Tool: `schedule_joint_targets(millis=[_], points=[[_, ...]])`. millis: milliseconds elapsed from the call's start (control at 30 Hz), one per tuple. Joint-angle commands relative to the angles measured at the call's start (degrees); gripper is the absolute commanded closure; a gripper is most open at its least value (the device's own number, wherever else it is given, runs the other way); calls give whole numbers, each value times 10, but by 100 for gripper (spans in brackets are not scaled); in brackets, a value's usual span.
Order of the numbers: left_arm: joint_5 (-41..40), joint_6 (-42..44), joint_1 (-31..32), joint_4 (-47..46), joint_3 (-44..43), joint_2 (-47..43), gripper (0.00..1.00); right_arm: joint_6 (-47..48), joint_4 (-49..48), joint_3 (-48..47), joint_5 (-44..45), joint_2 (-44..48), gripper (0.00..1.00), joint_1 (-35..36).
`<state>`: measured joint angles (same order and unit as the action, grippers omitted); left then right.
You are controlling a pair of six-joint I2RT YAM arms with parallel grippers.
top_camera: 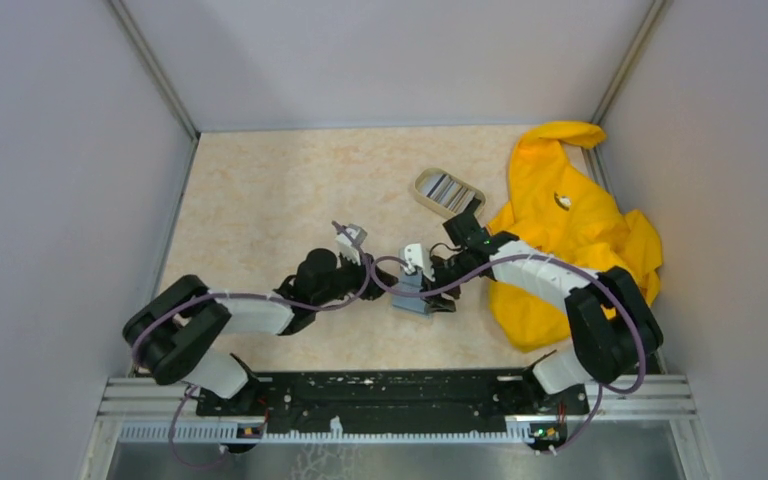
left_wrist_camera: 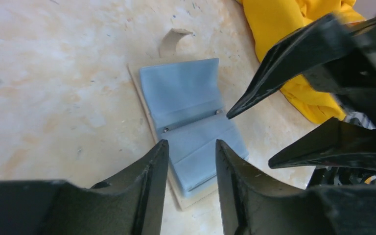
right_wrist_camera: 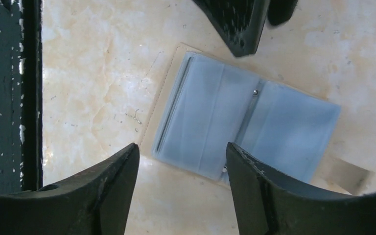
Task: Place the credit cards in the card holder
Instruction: Open the card holder at the center of the board.
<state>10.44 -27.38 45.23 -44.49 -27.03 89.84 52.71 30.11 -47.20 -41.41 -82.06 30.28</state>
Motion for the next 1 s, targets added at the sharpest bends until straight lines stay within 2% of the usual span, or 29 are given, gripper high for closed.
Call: schedule_joint_targets(millis=[0,67,133,400,533,600,767,867,967], points=[[-87,31,-2,-34,69,-109,45,-23,-45,-10,70,-25,32,42],[-99,29,-5,-32,106,-148,30,-39,-56,-11,97,-36,30,53],[-117,24,-10,-38,141,-183,25,-50,-62,-13,115,-47,29,59],[-112,-15,-11,-44,228,-289,25,-68,-72,-18,157,-73,30,81],[-92,-22,-11,-37,239,-315,24,-76,-69,-25,163,-77,40,83],[-74,-24,-11,-35,237,-315,24,-80,-67,-29,162,-77,46,83],[-32,-27,-11,-58,231,-281,25,-92,-50,-40,138,-84,48,82],[-11,-39,-11,-84,228,-251,25,-99,-43,-47,135,-92,57,80],[9,-55,-11,-112,223,-216,26,-110,-46,-50,143,-97,62,74]])
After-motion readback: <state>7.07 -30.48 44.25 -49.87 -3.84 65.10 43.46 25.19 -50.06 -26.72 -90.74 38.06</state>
